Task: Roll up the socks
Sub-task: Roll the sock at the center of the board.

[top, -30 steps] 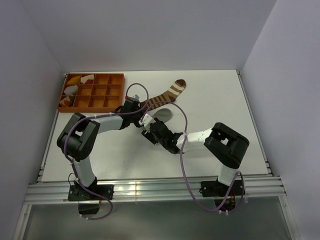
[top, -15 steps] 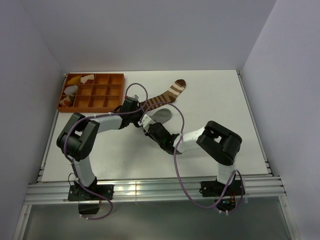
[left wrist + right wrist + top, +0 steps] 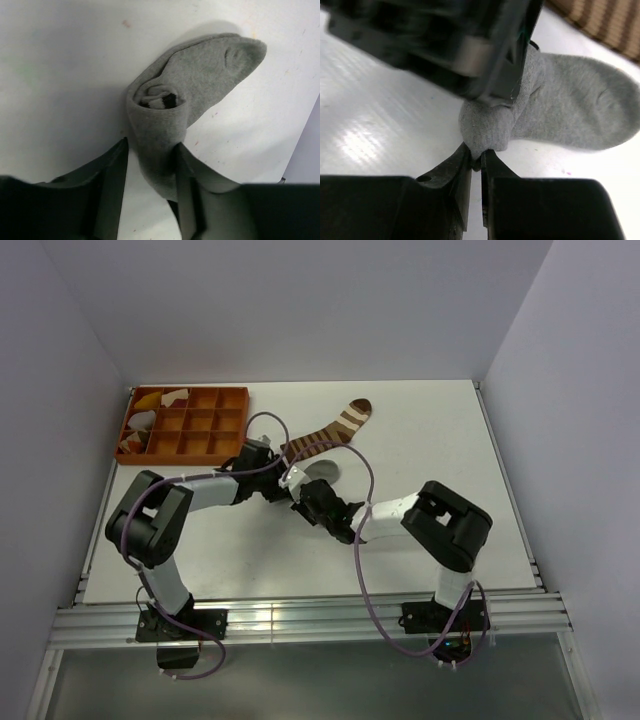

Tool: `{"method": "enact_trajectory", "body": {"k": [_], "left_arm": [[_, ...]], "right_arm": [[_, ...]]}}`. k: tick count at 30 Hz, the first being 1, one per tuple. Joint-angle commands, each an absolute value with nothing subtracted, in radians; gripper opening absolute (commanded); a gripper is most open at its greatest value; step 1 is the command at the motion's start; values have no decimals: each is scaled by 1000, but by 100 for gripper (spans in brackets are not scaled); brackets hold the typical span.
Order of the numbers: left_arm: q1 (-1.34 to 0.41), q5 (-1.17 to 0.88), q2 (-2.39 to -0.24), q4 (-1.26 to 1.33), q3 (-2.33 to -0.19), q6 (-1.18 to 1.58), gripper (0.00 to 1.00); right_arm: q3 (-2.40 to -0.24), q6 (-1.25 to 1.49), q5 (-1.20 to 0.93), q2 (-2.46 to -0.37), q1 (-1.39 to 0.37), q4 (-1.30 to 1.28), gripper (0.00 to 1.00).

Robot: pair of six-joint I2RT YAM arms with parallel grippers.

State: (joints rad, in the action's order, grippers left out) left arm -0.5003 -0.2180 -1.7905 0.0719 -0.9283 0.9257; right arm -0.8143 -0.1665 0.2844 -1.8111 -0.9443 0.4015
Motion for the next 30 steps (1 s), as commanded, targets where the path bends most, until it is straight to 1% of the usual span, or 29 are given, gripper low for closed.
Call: {"method": "enact_trajectory", "body": {"k": [1,2,4,5,8,10,12,14,17,24,30], "left_arm": [[-488,-230,-1735,49,-855,940,47],[-482,-229,-1724,72,-842,946,54],[-466,-226,-1694,103,-805,963,58],[-457,-225,-1674,136,-780,977,62],[-445,-233,-1641,199,-733,1005,68],[-433,-242,-1618,259,-692,1023,70],[-423,-248,-1615,297,-670,1031,70],[-420,-258,-1624,313,-664,1029,70],[-413,-275,-1649,359,-660,1043,68],[-407,-305,-1704,429,-683,1066,69],[-408,-298,-1729,486,-641,1106,68]], "right_arm": [[-822,-54,71,-1770,-893,325,0],[-819,-43,17,-1760,-879,310,0],[-822,-14,-56,-1753,-833,293,0],[-824,-2,-124,-1753,-803,285,0],[-828,46,-221,-1766,-758,279,0],[-841,72,-331,-1788,-712,275,0],[-857,86,-423,-1802,-689,268,0],[-882,86,-454,-1819,-664,247,0],[-894,69,-456,-1821,-660,227,0],[-943,11,-474,-1838,-660,158,0],[-982,-25,-477,-1867,-660,124,0]]}}
